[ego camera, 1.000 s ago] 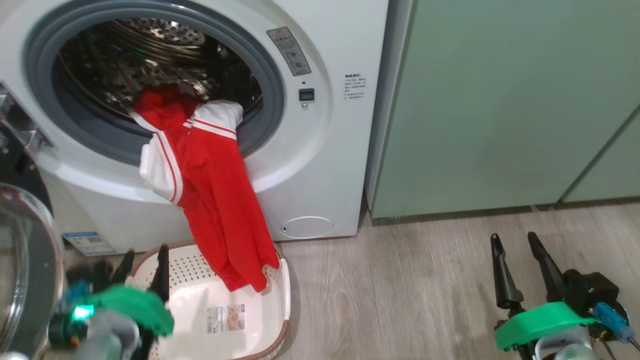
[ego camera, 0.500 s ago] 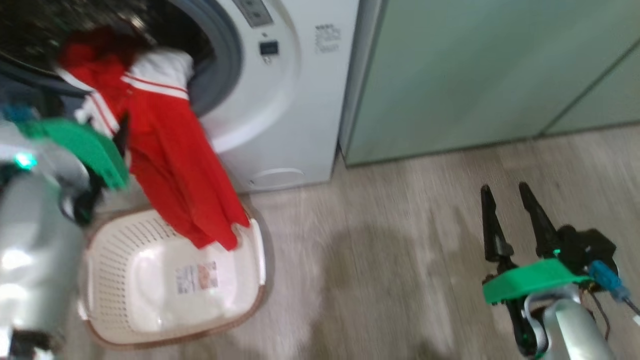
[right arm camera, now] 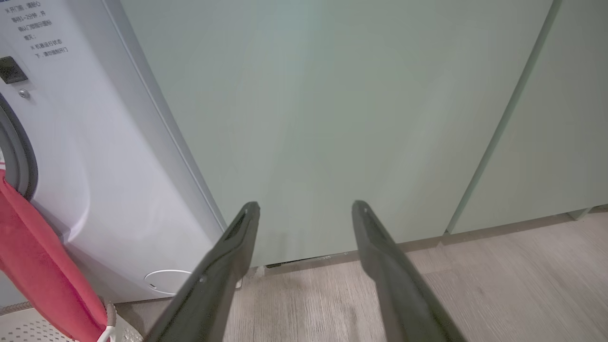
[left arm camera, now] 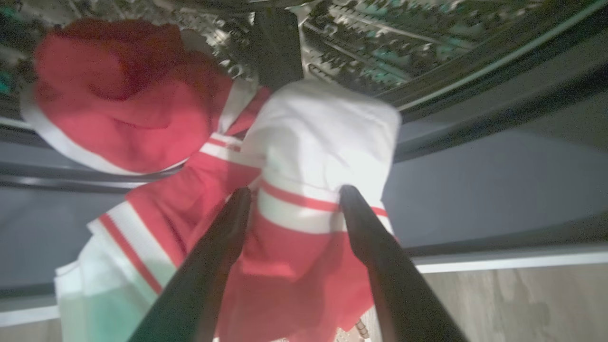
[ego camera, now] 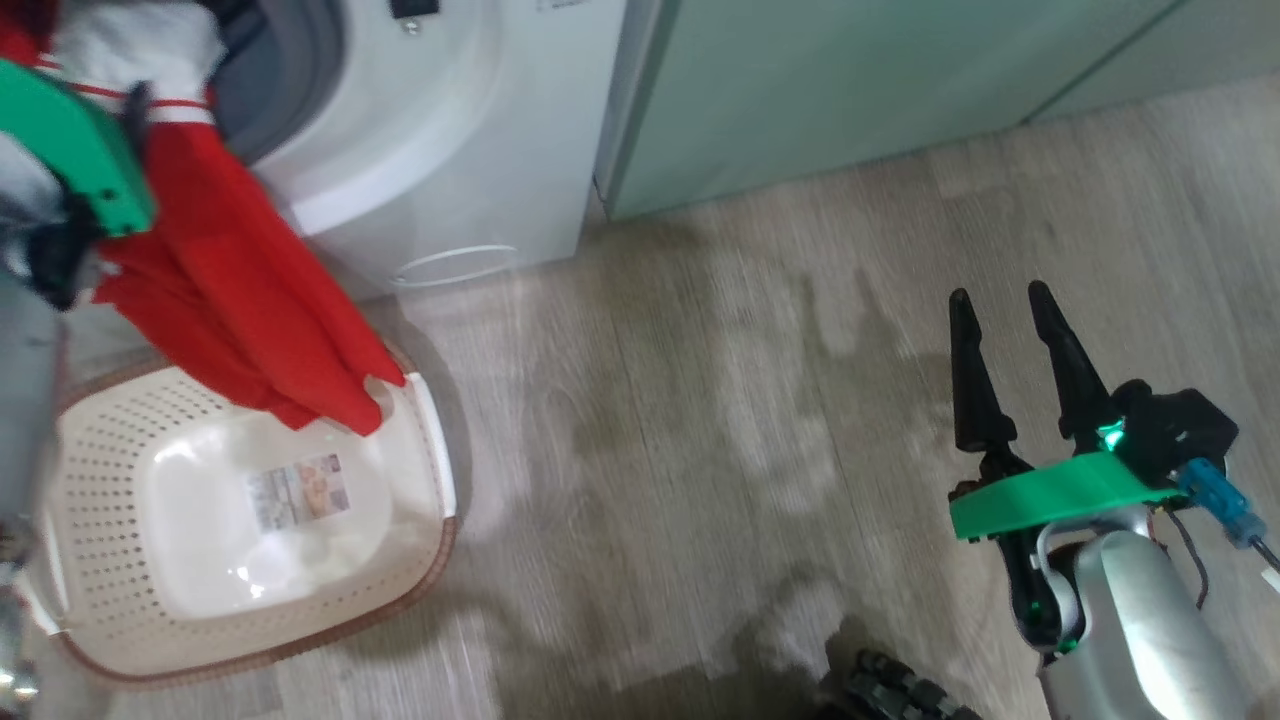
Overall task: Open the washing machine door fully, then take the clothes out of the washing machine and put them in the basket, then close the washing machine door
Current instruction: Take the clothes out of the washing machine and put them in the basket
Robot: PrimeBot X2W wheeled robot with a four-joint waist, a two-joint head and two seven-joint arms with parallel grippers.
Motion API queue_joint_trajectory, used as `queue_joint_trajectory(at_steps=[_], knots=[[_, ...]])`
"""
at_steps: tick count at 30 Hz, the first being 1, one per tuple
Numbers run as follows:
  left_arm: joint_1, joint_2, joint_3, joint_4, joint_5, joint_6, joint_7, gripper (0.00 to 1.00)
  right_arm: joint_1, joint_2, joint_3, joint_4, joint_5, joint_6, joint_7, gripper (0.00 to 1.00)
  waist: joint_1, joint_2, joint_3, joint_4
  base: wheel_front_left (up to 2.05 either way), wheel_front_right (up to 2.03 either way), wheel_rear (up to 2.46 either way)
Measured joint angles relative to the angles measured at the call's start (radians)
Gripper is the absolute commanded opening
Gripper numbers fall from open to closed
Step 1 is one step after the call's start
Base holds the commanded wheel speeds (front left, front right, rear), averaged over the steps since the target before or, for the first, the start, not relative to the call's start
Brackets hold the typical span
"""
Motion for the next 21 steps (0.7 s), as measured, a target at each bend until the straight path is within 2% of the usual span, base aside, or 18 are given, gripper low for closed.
queue_joint_trajectory(at_steps=[5,6,7,8,9,15,21], knots=[[-0.038,0.029,-0.010,0.092,0.008,0.000,-0.013,1.00,-0.013,0.002,0.004,-0.005,0.007,0.000,0.000,1.00,0.0000,0.0000,0.035,-0.024,0.00,0.00,0.00],[-0.040,0.029,-0.022,0.100,0.021,0.000,-0.023,0.72,-0.012,0.002,0.004,-0.005,0.007,0.000,0.000,1.00,0.0000,0.0000,0.037,-0.025,0.00,0.00,0.00],[-0.041,0.026,-0.030,0.109,0.026,0.000,-0.030,0.72,-0.012,0.002,0.003,-0.004,0.007,0.000,0.000,1.00,0.0000,0.0000,0.038,-0.024,0.00,0.00,0.00],[-0.041,0.022,-0.034,0.119,0.026,0.000,-0.040,0.13,-0.012,0.002,0.002,-0.004,0.007,0.000,0.000,1.00,0.0000,0.0000,0.037,-0.021,0.00,0.00,0.00],[-0.040,0.017,-0.036,0.127,0.026,0.000,-0.053,0.00,-0.012,0.002,0.001,-0.004,0.007,0.000,0.000,1.00,0.0000,0.0000,0.034,-0.018,0.00,0.00,0.00],[-0.015,-0.031,-0.082,0.148,0.026,0.000,-0.114,0.00,-0.009,0.002,-0.009,0.004,0.002,0.000,0.000,1.00,0.0000,0.0000,-0.001,0.008,0.00,0.00,0.00],[0.101,-0.080,-0.154,0.119,-0.004,0.000,-0.187,0.00,0.022,0.003,-0.018,0.018,-0.014,0.000,0.000,1.00,0.0000,0.0000,-0.071,0.047,0.00,0.00,0.00]])
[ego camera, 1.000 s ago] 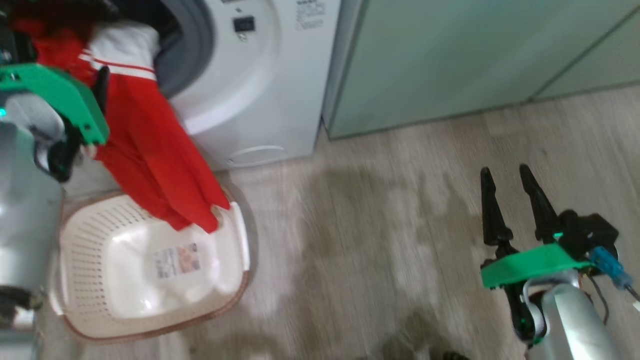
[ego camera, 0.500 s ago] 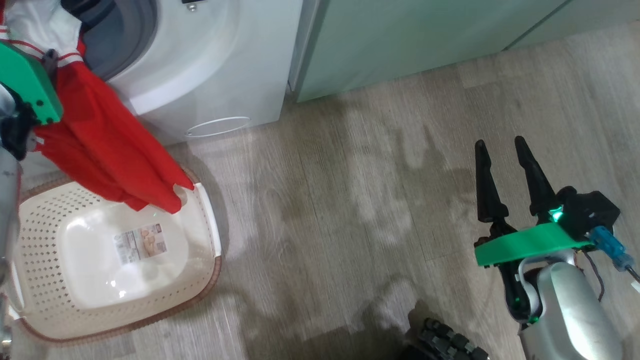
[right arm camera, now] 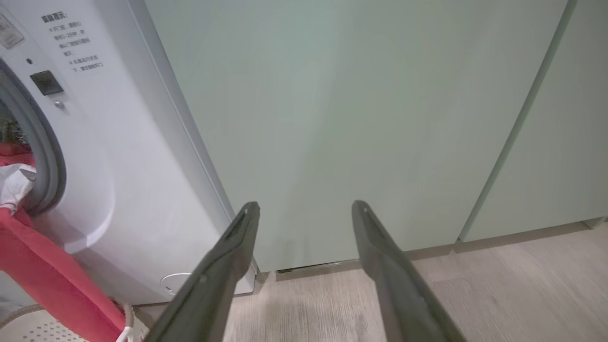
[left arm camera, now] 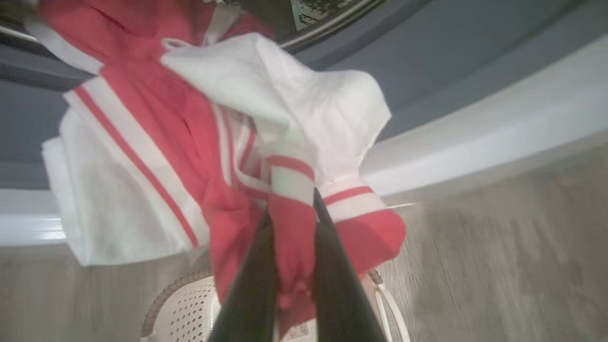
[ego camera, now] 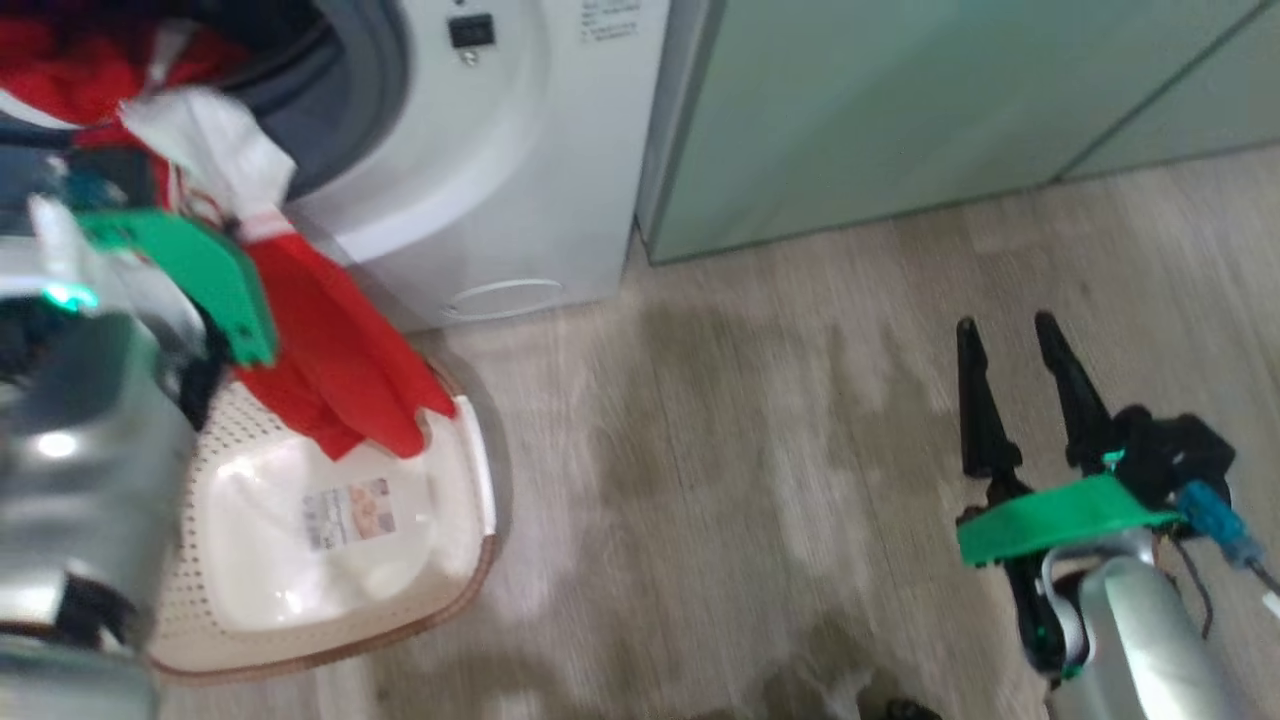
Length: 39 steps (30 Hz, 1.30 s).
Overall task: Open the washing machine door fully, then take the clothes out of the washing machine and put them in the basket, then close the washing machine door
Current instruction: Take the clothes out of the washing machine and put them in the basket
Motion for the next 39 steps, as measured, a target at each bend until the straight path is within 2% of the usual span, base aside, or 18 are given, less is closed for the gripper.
queue_joint_trajectory(at_steps=[10,16,24,36,39], knots=[[0.268,-0.046,-0.118,-0.034,-0.056,-0.007,-0.063,0.00,0.058,-0.006,-0.007,0.013,0.000,0.000,0.000,1.00,0.0000,0.0001,-0.106,0.106,0.00,0.00,0.00],[0.344,-0.056,-0.147,-0.036,-0.105,-0.007,-0.062,0.00,0.059,-0.013,0.000,0.011,0.000,0.000,0.000,1.00,0.0000,0.0001,-0.117,0.153,0.00,0.00,0.00],[0.340,-0.055,-0.164,-0.007,-0.166,-0.007,-0.072,0.00,0.018,-0.038,0.010,-0.002,0.000,0.000,0.000,1.00,0.0000,0.0000,-0.025,0.137,0.00,0.00,0.00],[0.218,-0.040,-0.152,0.065,-0.210,-0.007,-0.069,0.00,-0.041,-0.035,-0.015,-0.036,-0.013,0.000,0.000,1.00,0.0000,0.0000,0.147,0.084,0.00,0.00,0.00],[0.201,-0.040,-0.141,0.071,-0.218,0.009,-0.045,0.00,-0.072,-0.031,-0.021,-0.047,-0.017,0.000,0.000,1.00,0.0000,0.0000,0.192,0.074,0.00,0.00,0.00]])
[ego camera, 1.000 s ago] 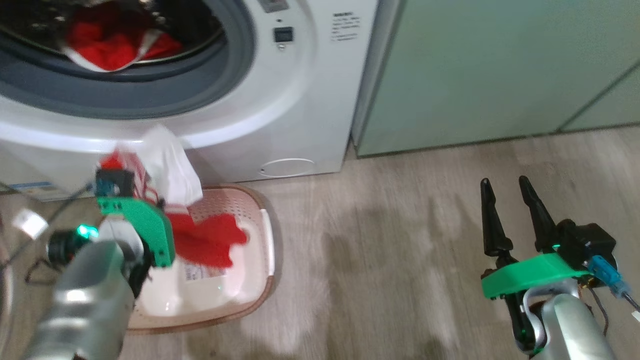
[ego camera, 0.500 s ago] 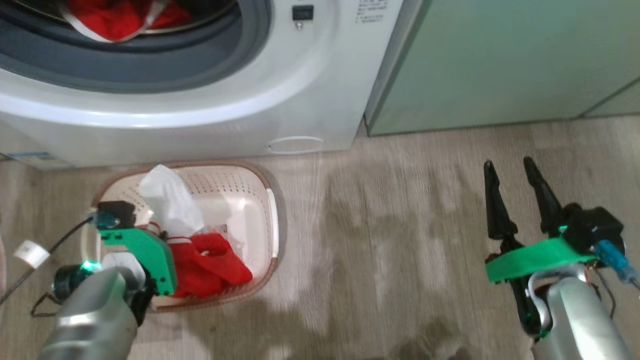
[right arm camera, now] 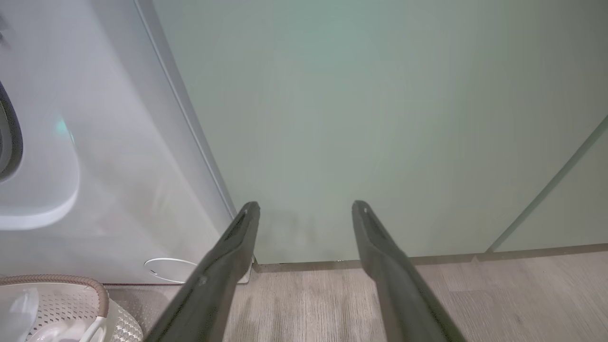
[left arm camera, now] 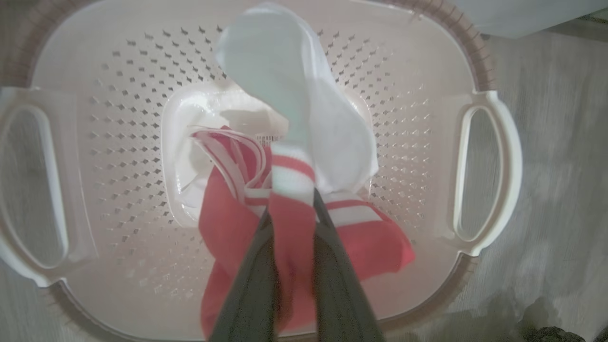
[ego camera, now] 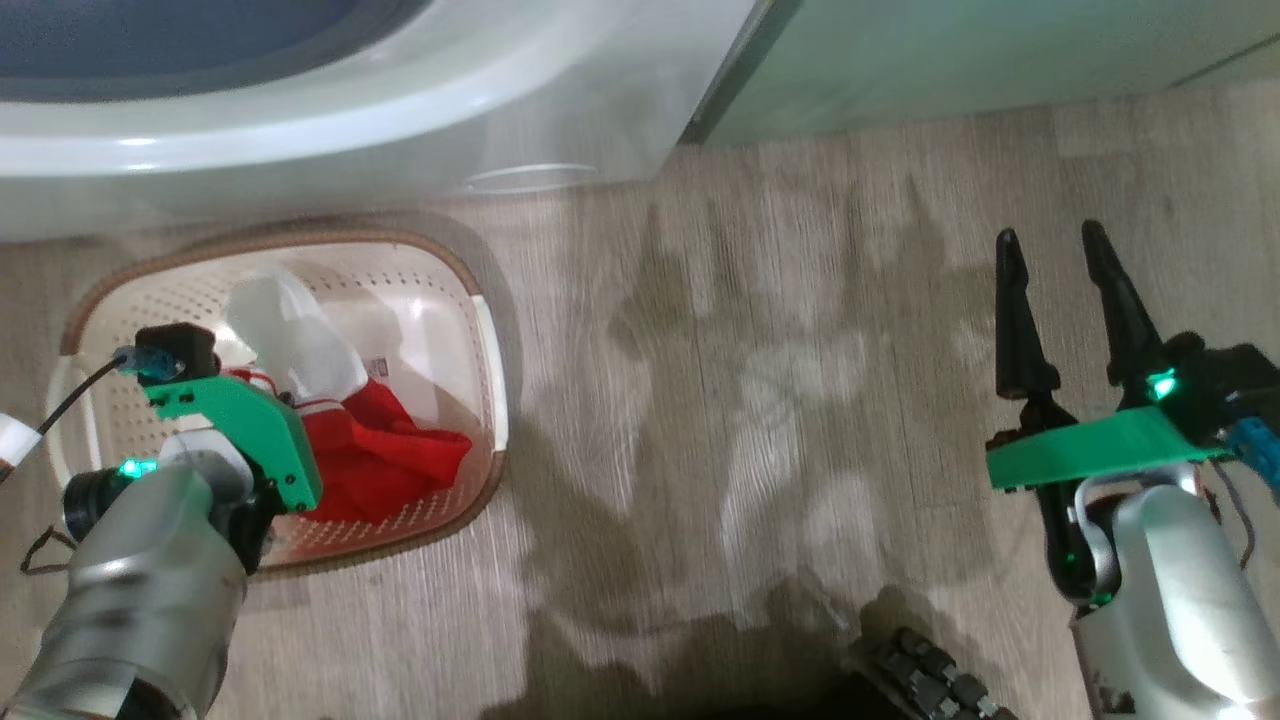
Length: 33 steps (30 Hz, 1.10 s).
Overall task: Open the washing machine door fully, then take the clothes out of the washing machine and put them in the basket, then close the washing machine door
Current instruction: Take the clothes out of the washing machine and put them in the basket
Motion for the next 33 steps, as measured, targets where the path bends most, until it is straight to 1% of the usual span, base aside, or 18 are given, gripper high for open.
queue_joint_trajectory(at_steps=[4,5,6,7,8,11,14,18,21,23,25,28,33], knots=[[-0.001,-0.003,0.003,0.008,-0.016,0.012,0.032,0.00,-0.025,0.001,-0.001,-0.005,-0.001,0.000,0.000,1.00,0.0000,0.0000,0.042,-0.008,0.00,0.00,0.00],[-0.001,-0.003,0.003,0.010,-0.018,0.018,0.031,0.27,-0.025,0.001,-0.001,-0.005,-0.001,0.000,0.000,1.00,0.0000,0.0000,0.047,-0.009,0.00,0.00,0.00],[-0.001,-0.003,0.003,0.011,-0.018,0.027,0.031,0.47,-0.025,0.001,-0.002,-0.005,-0.002,0.000,0.000,1.00,0.0000,0.0000,0.050,-0.009,0.00,0.00,0.00],[-0.001,-0.004,0.002,0.012,-0.018,0.033,0.030,0.83,-0.025,0.001,-0.004,-0.005,-0.006,0.000,0.000,1.00,0.0000,0.0000,0.049,-0.009,0.00,0.00,0.00],[0.000,-0.005,0.001,0.012,-0.018,0.033,0.030,1.00,-0.025,0.001,-0.007,-0.005,-0.009,0.000,0.000,1.00,0.0000,0.0000,0.046,-0.007,0.00,0.00,0.00],[0.011,-0.013,0.002,0.014,-0.018,0.033,-0.023,1.00,-0.023,0.001,-0.015,-0.001,-0.010,0.000,0.000,1.00,0.0000,0.0000,0.017,0.003,0.00,0.00,0.00],[0.022,-0.013,0.004,0.014,-0.018,0.031,-0.112,1.00,-0.016,0.001,-0.012,0.010,-0.010,0.000,0.000,1.00,0.0000,0.0000,-0.021,0.012,0.00,0.00,0.00],[0.038,-0.015,0.032,0.014,-0.053,0.008,-0.221,1.00,0.003,0.001,0.004,0.021,-0.007,0.000,0.000,1.00,0.0000,0.0001,-0.085,0.025,0.00,0.00,0.00],[0.058,-0.002,0.035,-0.002,-0.053,-0.006,-0.263,1.00,0.028,0.001,0.014,0.032,-0.003,0.000,0.000,1.00,0.0000,0.0001,-0.140,0.035,0.00,0.00,0.00],[0.078,0.013,0.040,-0.027,-0.053,-0.009,-0.270,1.00,0.045,0.001,0.019,0.039,0.002,0.000,0.000,1.00,0.0000,0.0001,-0.179,0.042,0.00,0.00,0.00],[0.112,0.041,0.068,-0.107,-0.040,-0.009,-0.270,1.00,0.061,0.001,0.028,0.045,0.005,0.000,0.000,1.00,0.0000,0.0001,-0.218,0.047,0.00,0.00,0.00],[0.174,0.075,0.146,-0.251,0.009,-0.009,-0.273,1.00,0.087,0.001,0.035,0.050,0.015,0.000,0.000,1.00,0.0000,0.0001,-0.280,0.054,0.00,0.00,0.00],[0.347,0.070,0.289,-0.458,0.117,-0.009,-0.275,1.00,0.152,0.000,0.039,0.057,0.021,0.000,0.000,1.00,0.0000,0.0001,-0.382,0.062,0.00,0.00,0.00]])
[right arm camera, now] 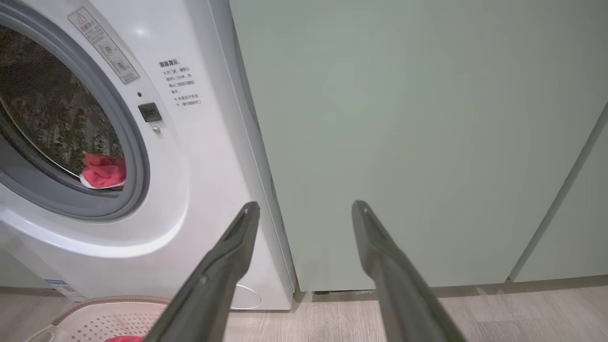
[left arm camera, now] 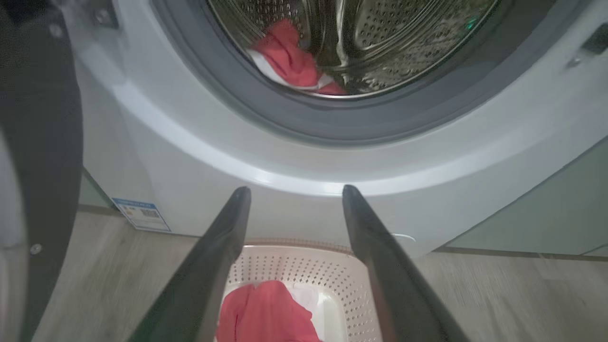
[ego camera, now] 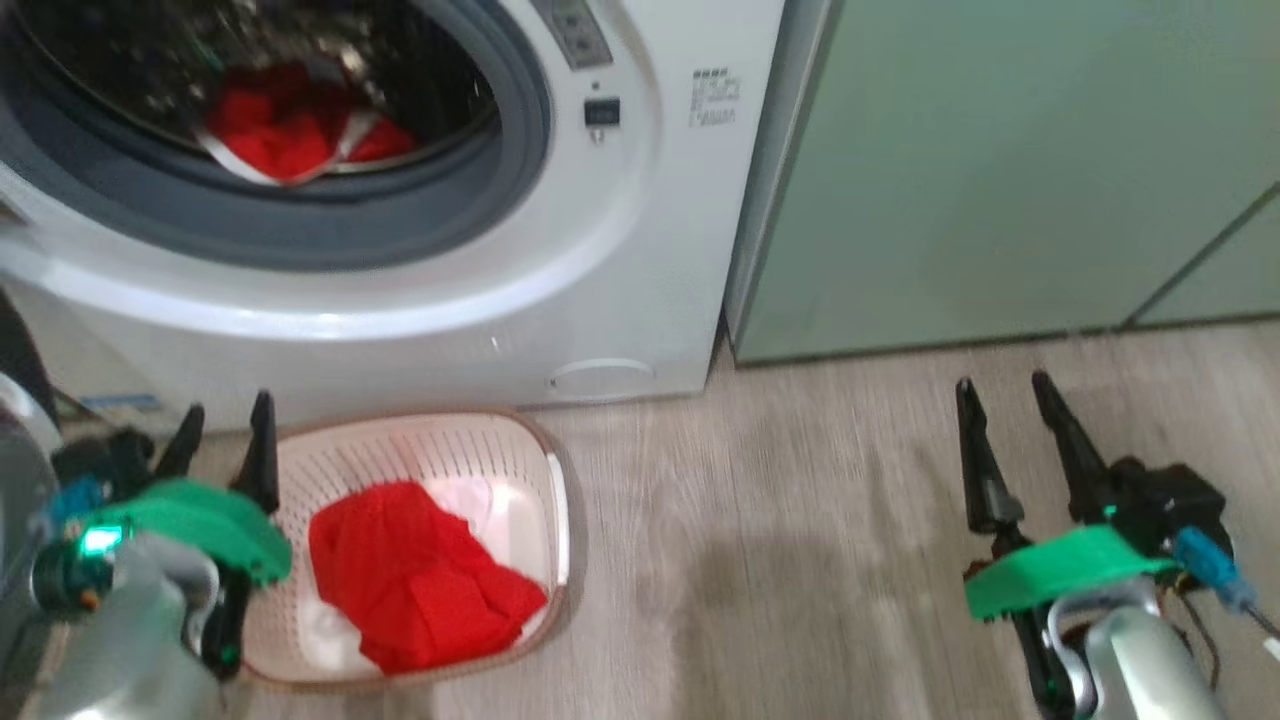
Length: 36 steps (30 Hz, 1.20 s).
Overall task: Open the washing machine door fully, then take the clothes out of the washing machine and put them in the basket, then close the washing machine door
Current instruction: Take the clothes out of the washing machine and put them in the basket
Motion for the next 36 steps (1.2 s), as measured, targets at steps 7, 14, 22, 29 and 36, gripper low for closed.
queue_joint_trajectory(at_steps=[7,14,22,29,36], knots=[[0.234,-0.050,0.178,-0.230,0.115,0.000,-0.002,1.00,0.053,-0.001,0.001,-0.001,0.014,0.000,0.000,1.00,0.0000,0.0000,-0.120,0.004,0.00,0.00,0.00],[0.363,-0.099,0.263,-0.346,0.188,0.000,-0.002,1.00,0.091,-0.001,-0.003,-0.001,0.014,0.000,0.000,1.00,0.0000,0.0000,-0.182,0.007,0.00,0.00,0.00],[0.423,-0.133,0.301,-0.391,0.224,0.000,-0.002,1.00,0.123,0.000,-0.018,-0.002,0.014,0.000,0.000,1.00,0.0000,0.0000,-0.212,0.018,0.00,0.00,0.00],[0.423,-0.134,0.296,-0.396,0.235,0.000,-0.002,1.00,0.130,0.001,-0.022,-0.002,0.013,0.000,0.000,1.00,0.0000,-0.0001,-0.221,0.027,0.00,0.00,0.00],[0.423,-0.134,0.290,-0.396,0.235,0.000,-0.002,1.00,0.133,0.002,-0.024,-0.002,0.013,0.000,0.000,1.00,0.0000,0.0000,-0.221,0.025,0.00,0.00,0.00]])
